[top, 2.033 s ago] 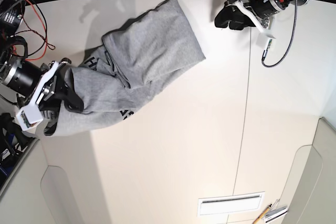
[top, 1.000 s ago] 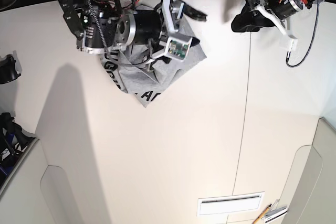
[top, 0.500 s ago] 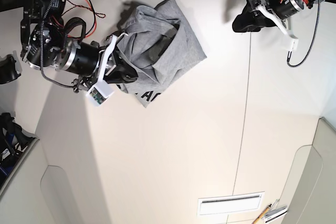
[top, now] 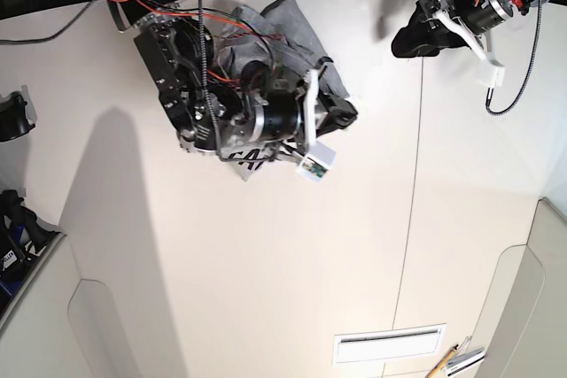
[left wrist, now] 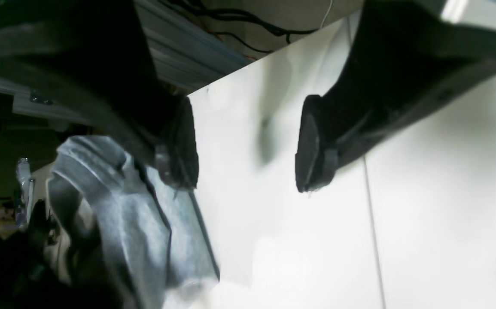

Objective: Fold the T-shirt properly
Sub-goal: 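Grasp the collar end with the right gripper and fold it over, then press the folded bundle with the right gripper and release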

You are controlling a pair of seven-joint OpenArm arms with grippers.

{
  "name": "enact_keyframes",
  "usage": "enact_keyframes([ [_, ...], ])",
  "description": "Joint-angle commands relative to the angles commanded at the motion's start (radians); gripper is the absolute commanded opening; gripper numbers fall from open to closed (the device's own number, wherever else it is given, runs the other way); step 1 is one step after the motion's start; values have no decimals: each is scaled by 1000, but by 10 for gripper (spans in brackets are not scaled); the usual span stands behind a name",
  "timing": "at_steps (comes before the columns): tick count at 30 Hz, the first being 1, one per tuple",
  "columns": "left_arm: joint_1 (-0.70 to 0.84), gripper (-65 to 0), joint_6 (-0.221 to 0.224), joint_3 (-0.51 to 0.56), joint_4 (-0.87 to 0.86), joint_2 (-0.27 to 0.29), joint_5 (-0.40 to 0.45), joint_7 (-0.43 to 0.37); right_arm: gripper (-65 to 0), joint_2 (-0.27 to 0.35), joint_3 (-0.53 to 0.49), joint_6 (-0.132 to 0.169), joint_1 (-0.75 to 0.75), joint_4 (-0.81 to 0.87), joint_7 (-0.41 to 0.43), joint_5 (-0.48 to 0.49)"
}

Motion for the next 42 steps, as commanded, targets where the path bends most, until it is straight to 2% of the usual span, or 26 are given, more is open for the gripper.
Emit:
enact_keyframes([
  [4,0,-259,0,0,0,0,3,1,-650,-76,0,0,39,4,-50,2],
  [8,0,-259,0,0,0,0,3,1,-650,-66,19,0,26,76,-107,55],
  [10,0,-259,0,0,0,-4,3,1,-650,-36,37,0,16,132,-159,80],
  [15,0,-259,0,0,0,-40,3,-3,-650,119,110,0,-113,317,-171,93],
  [19,-3,-259,0,0,0,-51,2,-27,-650,222,184,1,-216,374,-149,82],
  [23,-27,-259,0,0,0,-50,-1,-41,-650,270,194,13,-288,339,-91,25],
  [27,-43,-259,0,0,0,-50,-18,-42,-650,269,163,19,-307,210,-85,41],
  [28,-42,-259,0,0,0,-50,-20,-42,-650,267,141,20,-307,177,-84,54],
  [29,-42,-259,0,0,0,-50,-20,-42,-650,264,116,34,-307,157,-74,62],
  [31,-42,-259,0,0,0,-50,-20,-41,-650,258,55,34,-305,151,-47,64],
  [34,-41,-259,0,0,0,-50,-19,-37,-650,206,4,34,-299,158,-44,64],
  [38,-42,-259,0,0,0,-50,-19,-36,-650,122,-2,34,-299,172,-49,64],
  [42,-42,-259,0,0,0,-50,-20,-37,-650,77,-2,34,-298,213,-48,65],
])
